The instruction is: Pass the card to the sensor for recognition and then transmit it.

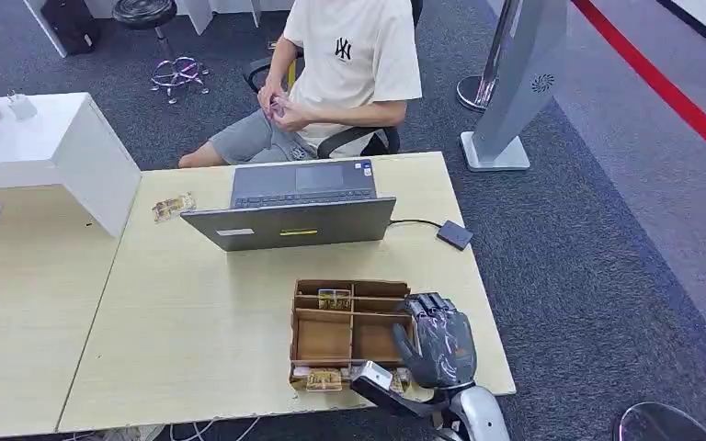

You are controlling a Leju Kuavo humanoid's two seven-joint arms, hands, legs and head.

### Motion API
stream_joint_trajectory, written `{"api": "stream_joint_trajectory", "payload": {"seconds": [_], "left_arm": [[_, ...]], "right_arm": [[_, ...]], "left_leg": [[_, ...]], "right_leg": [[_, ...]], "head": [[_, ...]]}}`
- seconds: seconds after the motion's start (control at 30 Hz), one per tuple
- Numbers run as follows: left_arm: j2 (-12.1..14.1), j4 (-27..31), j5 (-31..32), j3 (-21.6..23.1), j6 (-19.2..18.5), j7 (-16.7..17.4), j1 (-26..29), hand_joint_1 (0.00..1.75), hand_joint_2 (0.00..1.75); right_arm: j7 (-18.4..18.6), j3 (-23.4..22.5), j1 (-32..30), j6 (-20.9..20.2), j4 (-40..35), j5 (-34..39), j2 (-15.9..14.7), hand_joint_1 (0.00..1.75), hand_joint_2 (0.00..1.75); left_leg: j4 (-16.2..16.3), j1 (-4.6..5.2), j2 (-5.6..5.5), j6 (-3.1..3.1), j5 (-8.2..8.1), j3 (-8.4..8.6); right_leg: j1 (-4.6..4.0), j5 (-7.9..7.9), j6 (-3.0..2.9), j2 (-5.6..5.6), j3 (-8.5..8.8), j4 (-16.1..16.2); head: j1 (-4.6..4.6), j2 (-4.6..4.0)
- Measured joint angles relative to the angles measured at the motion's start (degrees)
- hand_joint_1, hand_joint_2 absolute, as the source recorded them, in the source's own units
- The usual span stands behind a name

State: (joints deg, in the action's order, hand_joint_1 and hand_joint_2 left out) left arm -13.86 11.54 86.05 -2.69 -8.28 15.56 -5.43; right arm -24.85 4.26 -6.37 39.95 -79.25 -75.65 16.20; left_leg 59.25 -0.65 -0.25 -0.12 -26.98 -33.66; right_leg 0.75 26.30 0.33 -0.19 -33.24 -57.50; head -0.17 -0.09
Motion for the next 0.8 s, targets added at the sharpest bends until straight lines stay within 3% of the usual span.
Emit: {"api": "stream_joint_trajectory", "payload": {"seconds": [0.53,0.57,0.63,0.67,0.73,0.8], "left_arm": [[0.0,0.0,0.7,0.4,-0.3,-0.5,-0.1,0.00,0.00],[0.0,0.0,0.7,0.4,-0.3,-0.5,-0.1,0.00,0.00],[0.0,0.0,0.8,0.4,-0.3,-0.5,-0.1,0.00,0.00],[0.0,0.0,0.9,0.4,-0.4,-0.5,-0.1,0.00,0.00],[0.0,0.0,0.9,0.4,-0.5,-0.5,-0.1,0.00,0.00],[0.0,0.0,0.9,0.4,-0.5,-0.5,-0.1,0.00,0.00]], "right_arm": [[1.2,3.3,0.8,0.0,1.9,0.9,-0.4,0.93,1.75],[1.3,3.5,0.9,0.0,2.1,0.9,-0.4,0.96,1.75],[1.5,3.6,1.0,0.0,2.5,0.9,-0.4,1.29,1.75],[1.7,3.7,1.0,0.0,2.6,0.9,-0.4,1.29,1.75],[1.9,3.8,1.0,0.0,2.9,0.8,-0.5,1.64,1.75],[2.1,4.0,1.1,0.0,3.1,0.8,-0.5,1.69,1.75]], "left_leg": [[0.0,0.00,0.00,0.00,0.00,0.00],[0.0,0.00,0.00,0.00,0.00,-0.01],[0.0,0.00,0.00,0.00,0.00,0.00],[0.0,0.00,0.00,0.00,0.00,-0.01],[0.0,0.00,0.00,0.00,0.00,-0.01],[0.0,0.00,0.00,0.00,0.00,-0.01]], "right_leg": [[0.00,0.00,0.00,0.00,0.00,0.0],[0.00,0.00,0.00,0.00,0.00,0.0],[0.00,0.00,0.00,0.00,0.00,0.0],[0.00,0.00,0.00,0.00,0.00,0.0],[0.00,0.00,0.00,0.00,0.00,0.0],[0.00,0.00,0.00,0.00,0.00,0.0]], "head": [[0.00,0.00],[0.00,0.00],[0.00,0.00],[0.00,0.00],[0.00,0.00],[0.00,0.00]]}}
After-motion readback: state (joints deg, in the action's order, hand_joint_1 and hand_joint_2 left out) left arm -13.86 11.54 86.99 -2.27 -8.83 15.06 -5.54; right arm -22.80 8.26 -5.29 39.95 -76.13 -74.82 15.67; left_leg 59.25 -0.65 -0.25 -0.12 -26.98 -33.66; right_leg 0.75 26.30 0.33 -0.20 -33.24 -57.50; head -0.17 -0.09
